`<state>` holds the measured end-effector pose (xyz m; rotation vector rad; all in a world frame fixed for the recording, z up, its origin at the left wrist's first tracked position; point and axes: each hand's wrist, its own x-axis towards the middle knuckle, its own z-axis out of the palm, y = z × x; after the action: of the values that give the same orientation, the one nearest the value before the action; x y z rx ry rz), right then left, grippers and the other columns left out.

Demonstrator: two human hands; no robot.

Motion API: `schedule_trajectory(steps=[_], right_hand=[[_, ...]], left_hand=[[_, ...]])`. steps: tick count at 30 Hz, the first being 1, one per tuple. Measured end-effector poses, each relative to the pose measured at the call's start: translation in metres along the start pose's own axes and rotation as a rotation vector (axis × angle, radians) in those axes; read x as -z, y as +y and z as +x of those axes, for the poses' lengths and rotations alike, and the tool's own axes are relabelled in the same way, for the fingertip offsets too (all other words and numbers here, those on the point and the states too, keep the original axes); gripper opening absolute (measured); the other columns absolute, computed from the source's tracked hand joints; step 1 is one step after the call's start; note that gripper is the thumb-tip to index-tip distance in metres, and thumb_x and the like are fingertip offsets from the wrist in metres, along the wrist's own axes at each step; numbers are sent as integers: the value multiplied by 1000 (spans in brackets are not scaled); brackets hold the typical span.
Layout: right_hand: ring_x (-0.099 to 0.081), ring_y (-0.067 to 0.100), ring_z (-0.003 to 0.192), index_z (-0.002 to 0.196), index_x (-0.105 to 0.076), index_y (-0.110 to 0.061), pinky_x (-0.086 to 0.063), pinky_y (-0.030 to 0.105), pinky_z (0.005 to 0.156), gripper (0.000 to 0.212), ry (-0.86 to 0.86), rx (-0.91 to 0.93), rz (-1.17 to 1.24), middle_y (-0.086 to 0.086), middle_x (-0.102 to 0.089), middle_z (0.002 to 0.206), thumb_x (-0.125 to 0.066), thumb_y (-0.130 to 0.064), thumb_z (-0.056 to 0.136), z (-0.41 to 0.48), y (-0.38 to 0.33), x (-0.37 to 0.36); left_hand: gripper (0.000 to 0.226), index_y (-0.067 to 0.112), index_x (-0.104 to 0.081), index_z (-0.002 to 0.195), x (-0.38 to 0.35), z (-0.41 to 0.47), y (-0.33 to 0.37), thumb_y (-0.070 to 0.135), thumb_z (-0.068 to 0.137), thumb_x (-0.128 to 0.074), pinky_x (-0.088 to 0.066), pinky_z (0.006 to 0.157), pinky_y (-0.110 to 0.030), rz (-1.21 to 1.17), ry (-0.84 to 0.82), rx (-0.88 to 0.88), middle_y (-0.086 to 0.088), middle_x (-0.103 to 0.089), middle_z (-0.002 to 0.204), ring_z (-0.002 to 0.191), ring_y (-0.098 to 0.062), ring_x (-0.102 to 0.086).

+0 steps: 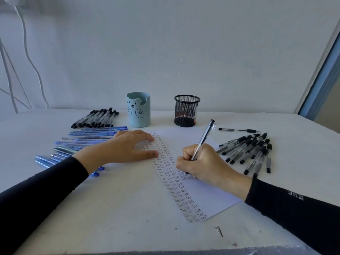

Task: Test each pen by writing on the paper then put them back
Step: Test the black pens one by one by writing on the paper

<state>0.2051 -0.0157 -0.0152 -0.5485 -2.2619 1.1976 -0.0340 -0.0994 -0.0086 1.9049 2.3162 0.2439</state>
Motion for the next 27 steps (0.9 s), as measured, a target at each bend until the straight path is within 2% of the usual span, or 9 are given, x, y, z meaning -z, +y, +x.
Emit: schedule_trajectory(steps=[5,8,12,16,20,22,24,27], right_hand=[[-41,15,51,44,-39,-19,-44,23,59,52,10,5,10,-6,-36,42,-70,-6,83,1,1,0],[-38,15,51,44,-38,-20,-39,17,53,53,7,12,8,-7,-35,43,-70,-4,83,0,1,1],[-34,11,46,44,-37,-19,-38,19,52,52,1,2,-8,-8,-33,42,-70,-5,83,0,0,2],[-33,10,46,42,-36,-21,-43,29,62,55,21,2,-7,-11,-31,41,-69,-5,82,2,2,2],[-30,7,44,44,-35,-20,-37,19,53,54,16,17,-25,-11,-30,42,-70,-5,82,2,3,2],[-31,5,42,43,-36,-20,-40,21,56,54,22,21,-25,-10,-31,42,-70,-6,83,1,3,2],[-35,10,46,42,-37,-20,-43,27,61,54,41,25,-17,-10,-33,42,-69,-6,83,2,4,2],[-38,15,53,44,-36,-20,-45,27,63,53,48,42,-15,-9,-32,44,-69,-4,83,4,6,2]], left_hand=[[101,44,-41,139,-3,2,-4,99,56,-23,-15,119,-39,8,9,-7,21,-38,147,138,-9,-32],[104,44,-40,139,-3,3,-3,100,54,-20,-15,119,-40,16,10,-7,21,-37,147,138,-9,-32],[103,43,-40,140,-2,1,-2,98,55,-21,-15,119,-40,17,1,-3,21,-36,148,139,-8,-31],[106,43,-39,140,-2,2,-1,99,53,-20,-15,119,-40,12,4,-2,21,-36,148,138,-7,-31],[108,42,-39,141,-2,2,0,100,51,-20,-15,119,-40,12,3,-2,21,-36,148,138,-7,-31],[106,43,-40,140,-2,2,-1,100,53,-21,-15,119,-40,8,6,-5,21,-36,148,138,-7,-32],[108,43,-40,140,-2,3,-3,101,52,-20,-16,119,-41,5,9,-9,22,-37,147,138,-7,-32],[104,43,-40,140,-3,3,-3,99,54,-22,-15,119,-41,4,4,-7,22,-36,148,138,-7,-32]])
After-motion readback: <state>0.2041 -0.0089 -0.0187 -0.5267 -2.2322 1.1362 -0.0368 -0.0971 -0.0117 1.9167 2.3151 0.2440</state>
